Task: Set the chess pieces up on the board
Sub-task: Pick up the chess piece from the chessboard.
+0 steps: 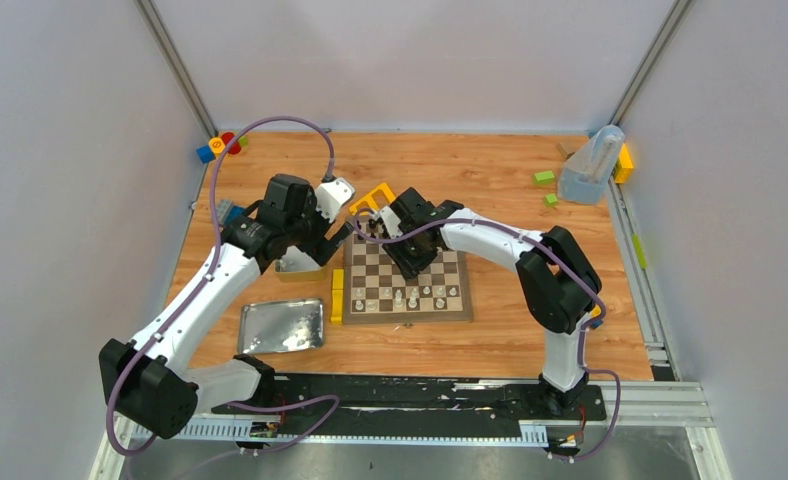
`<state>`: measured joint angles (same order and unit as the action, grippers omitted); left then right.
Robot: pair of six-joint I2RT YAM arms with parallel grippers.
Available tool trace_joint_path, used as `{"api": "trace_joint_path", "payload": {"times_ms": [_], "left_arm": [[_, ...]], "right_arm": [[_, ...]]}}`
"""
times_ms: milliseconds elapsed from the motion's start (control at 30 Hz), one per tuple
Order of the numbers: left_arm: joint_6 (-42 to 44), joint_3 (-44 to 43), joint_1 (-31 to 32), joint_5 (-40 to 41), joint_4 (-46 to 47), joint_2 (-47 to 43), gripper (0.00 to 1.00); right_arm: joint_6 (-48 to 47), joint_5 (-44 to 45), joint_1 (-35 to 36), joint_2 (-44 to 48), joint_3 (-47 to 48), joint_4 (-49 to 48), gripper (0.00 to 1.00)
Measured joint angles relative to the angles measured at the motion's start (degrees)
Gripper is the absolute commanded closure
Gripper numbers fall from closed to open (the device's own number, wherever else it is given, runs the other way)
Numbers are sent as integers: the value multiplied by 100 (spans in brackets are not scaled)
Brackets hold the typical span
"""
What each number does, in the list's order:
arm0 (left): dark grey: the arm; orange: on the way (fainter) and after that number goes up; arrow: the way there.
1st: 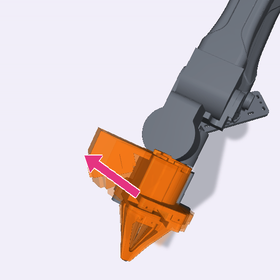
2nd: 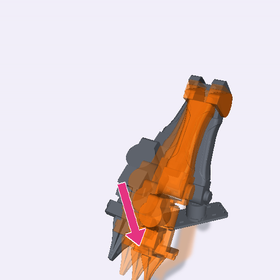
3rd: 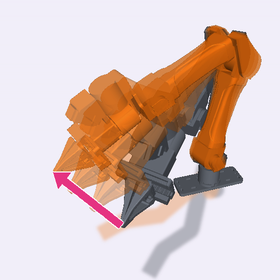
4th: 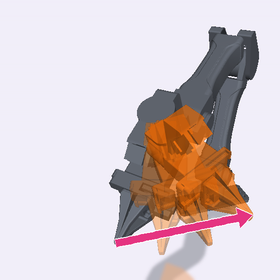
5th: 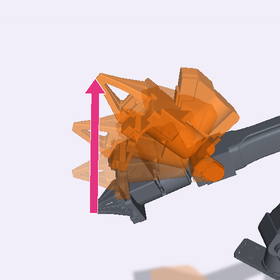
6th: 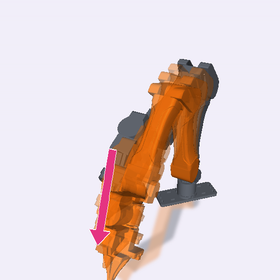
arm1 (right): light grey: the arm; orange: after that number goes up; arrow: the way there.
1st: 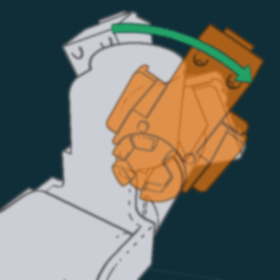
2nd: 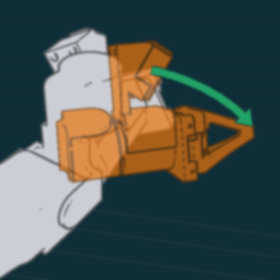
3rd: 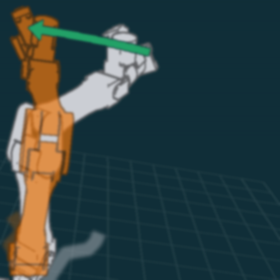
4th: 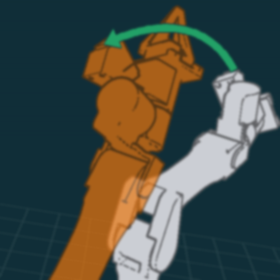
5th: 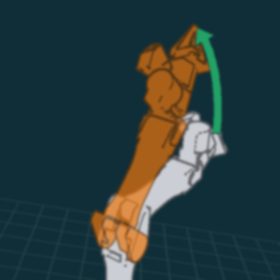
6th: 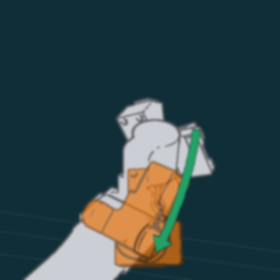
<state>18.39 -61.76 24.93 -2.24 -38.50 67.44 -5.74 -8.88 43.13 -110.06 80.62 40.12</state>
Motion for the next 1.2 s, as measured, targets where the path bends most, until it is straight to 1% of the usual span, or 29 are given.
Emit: {"api": "trace_joint_path", "payload": {"times_ms": [767, 967, 1200], "left_arm": [[0, 0, 0, 22, -17, 0, 0], [0, 0, 0, 22, -28, 0, 0], [2, 0, 0, 26, -28, 0, 0]], "right_arm": [[-103, 162, -2, 63, -70, 101, 65], [-107, 177, -2, 76, -85, 118, 70], [-142, 173, -9, 76, -85, 125, 80]]}}
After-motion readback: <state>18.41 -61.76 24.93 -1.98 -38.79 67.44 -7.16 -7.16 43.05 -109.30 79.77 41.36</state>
